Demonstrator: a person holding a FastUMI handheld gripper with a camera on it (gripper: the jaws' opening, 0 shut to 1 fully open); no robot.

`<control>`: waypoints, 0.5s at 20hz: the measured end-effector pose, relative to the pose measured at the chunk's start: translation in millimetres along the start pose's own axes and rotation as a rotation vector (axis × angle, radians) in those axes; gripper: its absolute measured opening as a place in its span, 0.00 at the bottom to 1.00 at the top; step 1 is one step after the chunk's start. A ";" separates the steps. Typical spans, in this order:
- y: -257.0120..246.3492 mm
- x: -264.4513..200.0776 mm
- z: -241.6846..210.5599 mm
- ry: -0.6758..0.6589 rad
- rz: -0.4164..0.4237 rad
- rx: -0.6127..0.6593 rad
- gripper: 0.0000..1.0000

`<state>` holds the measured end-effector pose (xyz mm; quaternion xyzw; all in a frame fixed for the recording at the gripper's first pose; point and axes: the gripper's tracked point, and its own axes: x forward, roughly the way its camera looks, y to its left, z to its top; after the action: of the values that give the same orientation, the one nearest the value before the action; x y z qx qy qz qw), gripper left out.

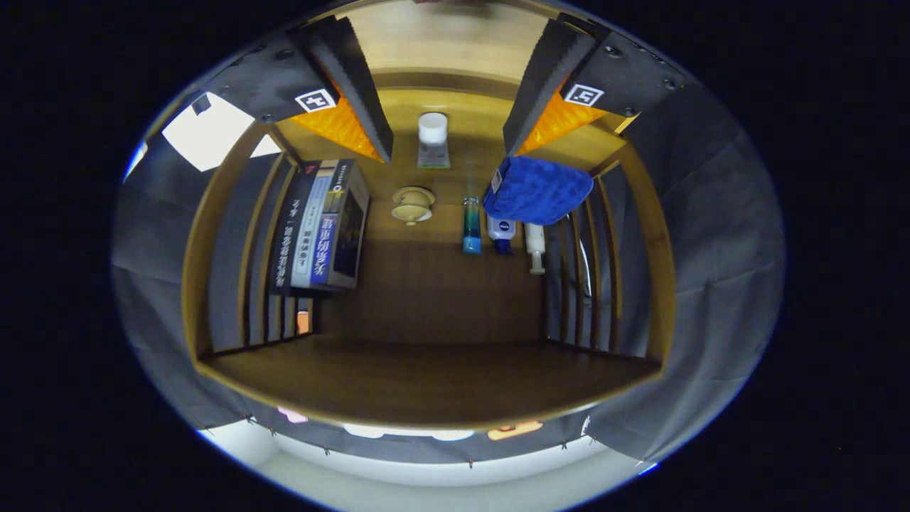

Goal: Pull open the drawer, take out the items inside it, and place them on the countertop above the cabinet.

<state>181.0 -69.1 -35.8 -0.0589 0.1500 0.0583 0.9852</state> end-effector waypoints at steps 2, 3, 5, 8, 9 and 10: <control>-5.9 -27.3 2.3 -0.038 -0.013 -0.018 1.00; -12.3 -38.5 1.3 -0.056 -0.027 -0.029 1.00; -23.5 -58.1 -4.4 -0.086 -0.057 -0.046 1.00; -35.2 -85.1 -22.4 -0.125 -0.107 -0.063 1.00; -36.6 -94.0 -31.3 -0.135 -0.116 -0.056 1.00; -37.8 -99.7 -42.0 -0.135 -0.128 -0.055 1.00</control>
<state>79.4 -121.7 -41.7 -0.0911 0.0775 0.0034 0.9928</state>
